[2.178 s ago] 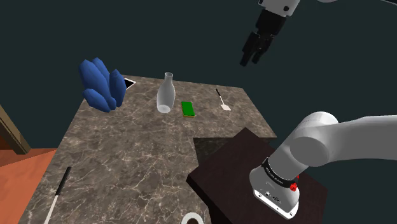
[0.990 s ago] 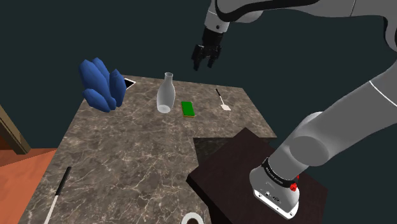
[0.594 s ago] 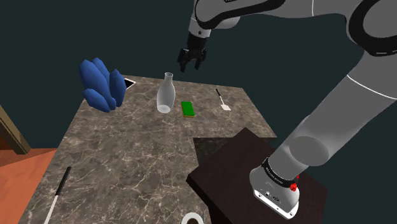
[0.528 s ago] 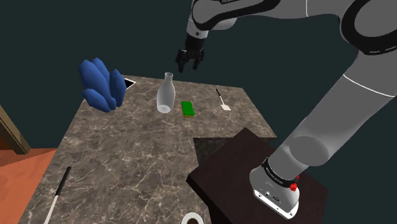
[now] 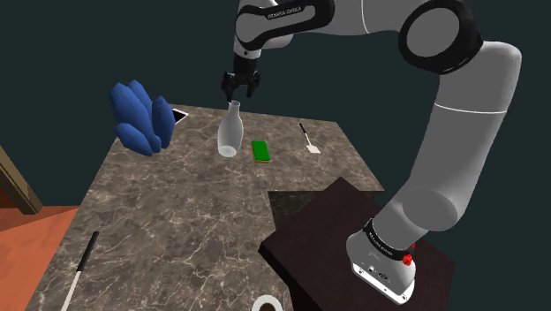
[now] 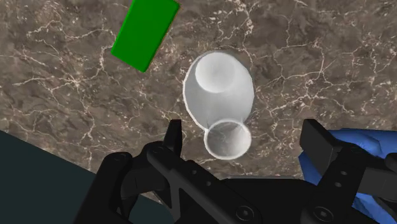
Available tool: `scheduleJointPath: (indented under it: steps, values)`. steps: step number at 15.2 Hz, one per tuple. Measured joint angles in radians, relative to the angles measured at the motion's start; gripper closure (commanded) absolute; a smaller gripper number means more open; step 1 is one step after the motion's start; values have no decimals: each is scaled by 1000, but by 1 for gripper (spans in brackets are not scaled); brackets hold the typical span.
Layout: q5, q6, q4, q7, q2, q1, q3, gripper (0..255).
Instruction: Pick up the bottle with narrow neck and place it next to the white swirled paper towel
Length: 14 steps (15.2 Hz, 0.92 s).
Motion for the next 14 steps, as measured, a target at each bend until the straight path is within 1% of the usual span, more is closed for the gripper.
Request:
scheduleJointPath:
  steps: [1, 3, 9, 14]
  values:
    - [-4, -2, 50, -2, 49, 0, -3, 0]
    - [-8, 1, 88, -4, 91, -1, -6, 0]
    - [-12, 68, 64, -2, 134, 0, -9, 0]
    - [-13, 81, 58, -1, 140, 0, -9, 0]
